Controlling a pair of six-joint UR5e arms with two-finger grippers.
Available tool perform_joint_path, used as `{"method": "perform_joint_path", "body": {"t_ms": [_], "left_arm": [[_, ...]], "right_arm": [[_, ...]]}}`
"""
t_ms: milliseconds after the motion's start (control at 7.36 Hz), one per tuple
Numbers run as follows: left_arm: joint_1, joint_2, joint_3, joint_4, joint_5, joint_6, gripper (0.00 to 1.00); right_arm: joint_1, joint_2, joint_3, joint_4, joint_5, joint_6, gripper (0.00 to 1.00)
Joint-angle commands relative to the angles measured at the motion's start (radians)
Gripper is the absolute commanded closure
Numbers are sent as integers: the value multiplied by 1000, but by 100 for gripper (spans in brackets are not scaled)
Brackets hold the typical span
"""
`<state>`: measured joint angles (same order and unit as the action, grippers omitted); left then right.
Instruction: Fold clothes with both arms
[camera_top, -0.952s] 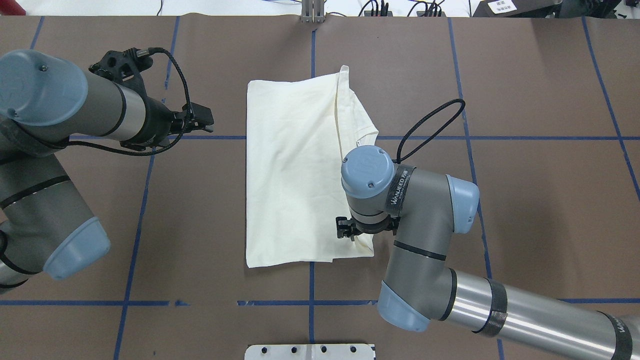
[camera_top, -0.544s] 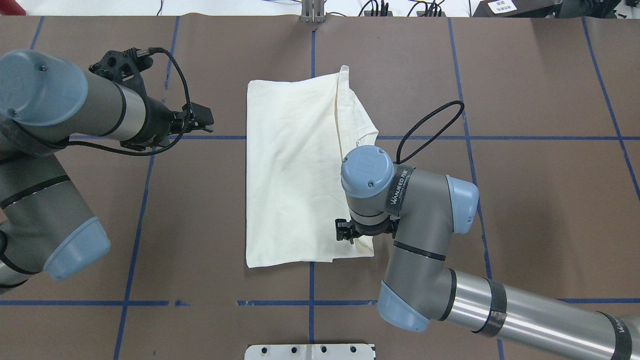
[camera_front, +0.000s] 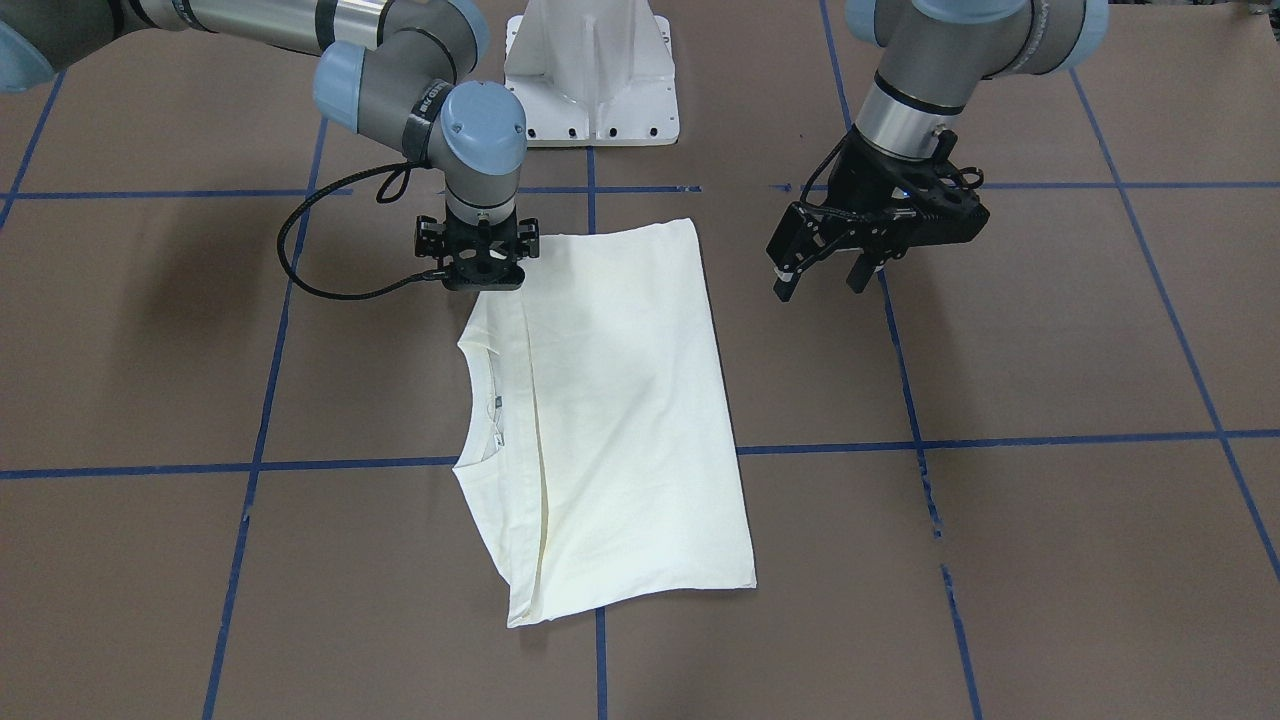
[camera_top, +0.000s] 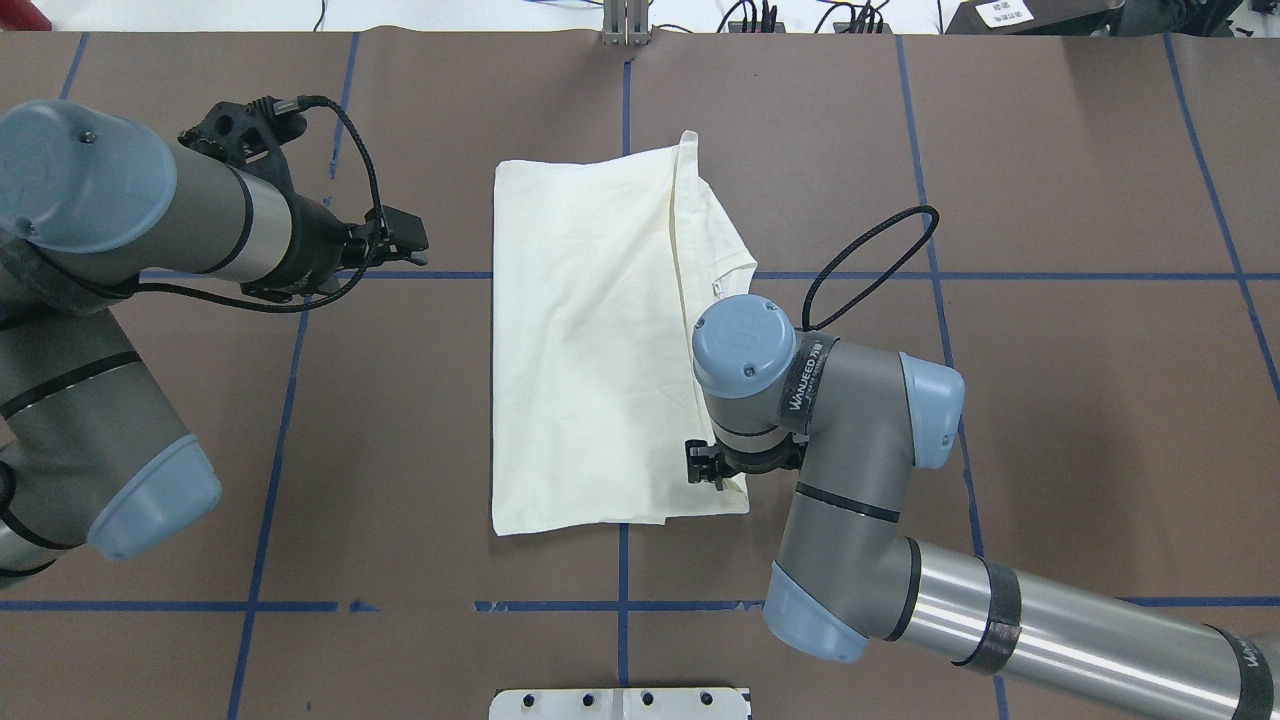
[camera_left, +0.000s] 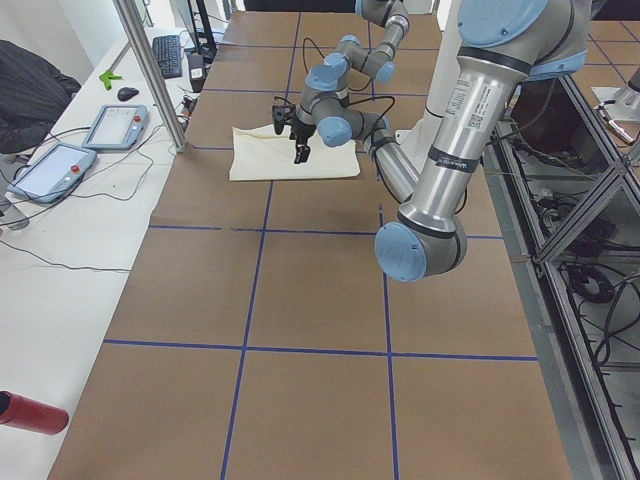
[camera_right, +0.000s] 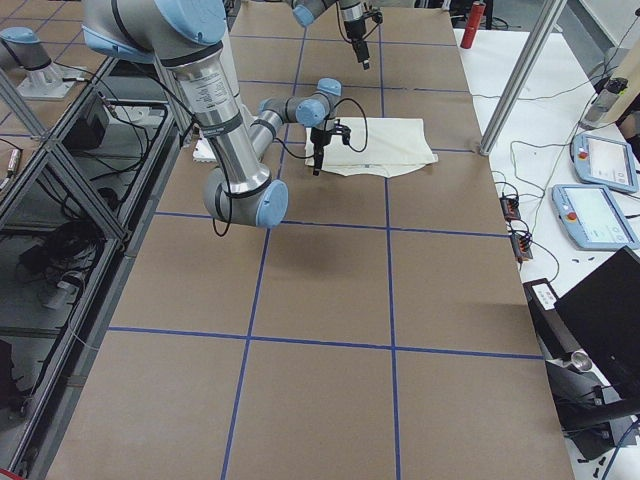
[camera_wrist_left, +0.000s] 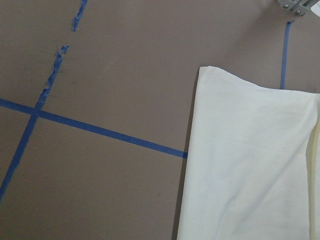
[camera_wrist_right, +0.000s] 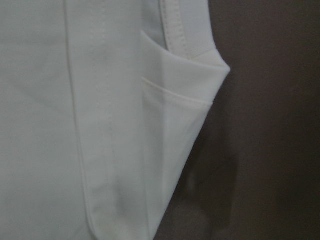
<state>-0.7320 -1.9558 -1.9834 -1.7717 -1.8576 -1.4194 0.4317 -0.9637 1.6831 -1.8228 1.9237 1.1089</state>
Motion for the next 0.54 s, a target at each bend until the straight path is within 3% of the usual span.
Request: {"method": "perform_joint_path", "body": {"t_ms": [0,408], "left_arm": [[0,-3,0,0,0,-3,0],[9,-5,0,0,0,-6,0]], "right_arm": [[27,-3,13,-47,-2,-3,0],[30,-43,15,-47,-14,-4,0]]}}
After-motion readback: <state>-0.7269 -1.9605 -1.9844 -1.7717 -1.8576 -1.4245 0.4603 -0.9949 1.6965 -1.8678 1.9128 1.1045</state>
